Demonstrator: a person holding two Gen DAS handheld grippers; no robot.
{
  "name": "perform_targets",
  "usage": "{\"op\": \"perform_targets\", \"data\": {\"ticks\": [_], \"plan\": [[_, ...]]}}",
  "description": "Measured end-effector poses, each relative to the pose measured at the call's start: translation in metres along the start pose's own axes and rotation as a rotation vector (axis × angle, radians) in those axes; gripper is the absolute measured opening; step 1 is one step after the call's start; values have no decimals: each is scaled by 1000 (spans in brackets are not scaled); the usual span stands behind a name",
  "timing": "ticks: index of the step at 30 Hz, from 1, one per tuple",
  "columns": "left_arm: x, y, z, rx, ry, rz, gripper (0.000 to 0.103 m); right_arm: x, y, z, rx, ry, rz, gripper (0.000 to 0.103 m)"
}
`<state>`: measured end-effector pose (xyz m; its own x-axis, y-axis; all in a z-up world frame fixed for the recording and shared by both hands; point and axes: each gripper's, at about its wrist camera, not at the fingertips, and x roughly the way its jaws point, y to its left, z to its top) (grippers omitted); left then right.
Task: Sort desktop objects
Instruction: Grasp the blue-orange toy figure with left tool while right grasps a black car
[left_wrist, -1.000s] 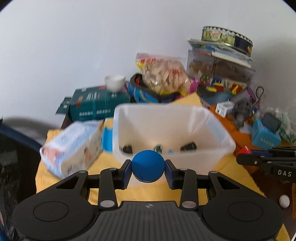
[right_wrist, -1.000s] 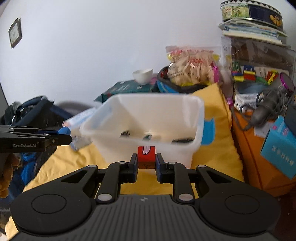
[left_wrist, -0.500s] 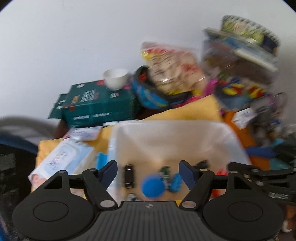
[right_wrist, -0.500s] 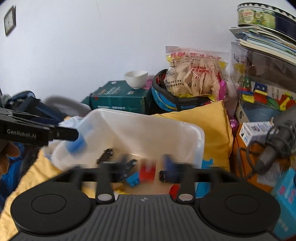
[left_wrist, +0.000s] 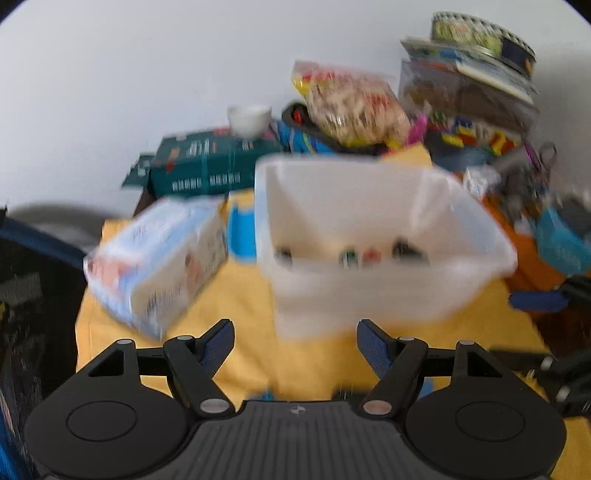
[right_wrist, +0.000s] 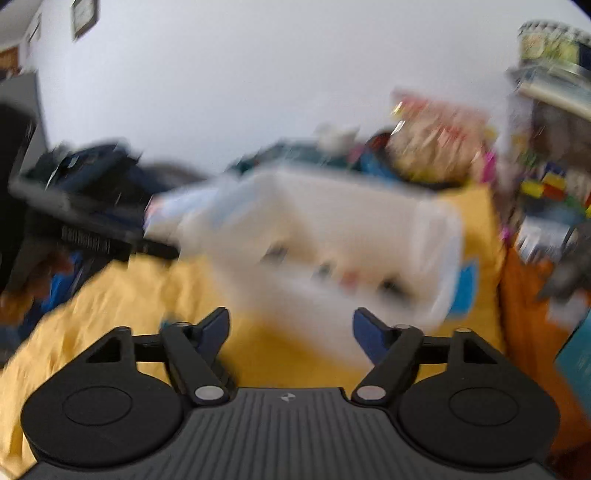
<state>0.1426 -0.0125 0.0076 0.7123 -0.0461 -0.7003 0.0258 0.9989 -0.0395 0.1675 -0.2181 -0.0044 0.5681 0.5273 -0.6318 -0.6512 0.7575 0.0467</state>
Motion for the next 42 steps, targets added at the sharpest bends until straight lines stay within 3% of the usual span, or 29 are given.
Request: {"op": "perform_targets", "data": {"ticks": [5,11,14,15,18,19,27,29,30,31,37,39,41,42], "plan": [[9,1,-46,28,93,22,76,26,29,-46,-75,126,61,78],[13,6,-67,24,117,15,76,55,35,-54,-82,183,84,78],[19,6,-69,28,124,14,76,65,34,-58,-67,208,101,72],[22,6,-69,31,124,13,76,67,33,-57,-63,216,106,69],[30,6,-66,34,117,20,76,60,30,-56,-53,208,86,42],[34,5,-66,35,110,26,76,56,26,-55,-32,201,90,38],[69,3,-54,19,121,41,76,41,11,-66,30,224,50,39],[71,2,-53,4,126,34,76,37,10,-63,63,202,35,55],[72,1,-54,7,127,33,76,34,11,-61,73,177,18,75],[74,-1,-55,17,131,33,76,32,14,-60,69,150,3,85],[87,-5,-58,8,152,60,76,50,34,-52,-19,134,-25,85],[91,-4,-59,-2,151,73,69,63,36,-52,-23,151,-52,84],[93,-3,-59,3,142,67,57,69,32,-53,3,173,-25,72],[93,-4,-59,14,139,61,56,71,30,-53,9,188,-13,69]]}}
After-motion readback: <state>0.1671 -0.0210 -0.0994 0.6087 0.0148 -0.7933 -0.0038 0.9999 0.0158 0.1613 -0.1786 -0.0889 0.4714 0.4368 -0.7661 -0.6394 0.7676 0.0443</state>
